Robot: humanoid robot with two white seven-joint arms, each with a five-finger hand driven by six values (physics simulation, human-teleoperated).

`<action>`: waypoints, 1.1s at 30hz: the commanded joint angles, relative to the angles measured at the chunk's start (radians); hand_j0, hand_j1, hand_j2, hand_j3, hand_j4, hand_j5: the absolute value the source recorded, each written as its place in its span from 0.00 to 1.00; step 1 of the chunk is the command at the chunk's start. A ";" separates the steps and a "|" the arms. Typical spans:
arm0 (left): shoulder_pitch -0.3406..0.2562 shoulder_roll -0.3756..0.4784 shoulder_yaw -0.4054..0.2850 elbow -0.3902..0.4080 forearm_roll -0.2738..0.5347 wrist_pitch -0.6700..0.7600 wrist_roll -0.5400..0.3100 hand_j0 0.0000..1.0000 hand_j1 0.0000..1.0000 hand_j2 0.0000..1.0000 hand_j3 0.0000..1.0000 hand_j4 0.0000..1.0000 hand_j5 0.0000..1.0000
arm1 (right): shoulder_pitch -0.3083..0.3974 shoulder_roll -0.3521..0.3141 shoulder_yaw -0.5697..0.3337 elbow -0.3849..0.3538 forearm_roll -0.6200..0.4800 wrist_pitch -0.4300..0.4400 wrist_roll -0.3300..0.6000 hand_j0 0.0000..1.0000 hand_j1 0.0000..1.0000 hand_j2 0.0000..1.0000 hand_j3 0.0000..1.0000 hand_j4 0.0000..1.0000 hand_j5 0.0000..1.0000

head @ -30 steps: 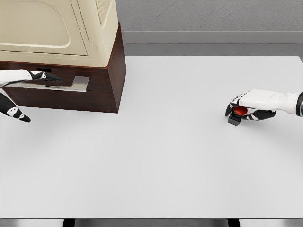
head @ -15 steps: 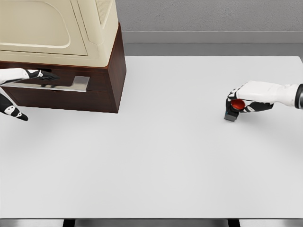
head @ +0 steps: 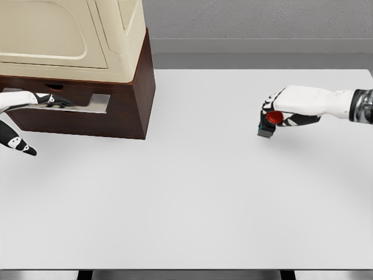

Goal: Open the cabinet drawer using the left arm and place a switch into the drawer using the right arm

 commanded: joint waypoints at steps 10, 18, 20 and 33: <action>0.035 0.079 -0.010 -0.086 0.029 -0.008 -0.005 1.00 1.00 1.00 1.00 1.00 1.00 | -0.074 0.067 0.077 -0.007 -0.006 0.003 0.000 0.46 0.46 0.46 0.46 0.46 0.46; 0.036 0.129 -0.012 -0.137 0.056 -0.006 -0.005 1.00 1.00 1.00 1.00 1.00 1.00 | -0.137 0.133 0.115 -0.016 -0.008 0.003 0.000 0.46 0.46 0.46 0.46 0.46 0.46; 0.035 0.141 -0.012 -0.142 0.074 -0.006 -0.005 1.00 1.00 1.00 1.00 1.00 1.00 | -0.158 0.145 0.141 -0.016 -0.008 0.003 0.000 0.46 0.46 0.46 0.46 0.46 0.46; 0.047 0.178 -0.012 -0.151 0.117 -0.003 -0.005 1.00 1.00 1.00 1.00 1.00 1.00 | -0.282 0.225 0.244 -0.018 -0.009 0.003 0.000 0.45 0.45 0.45 0.45 0.45 0.45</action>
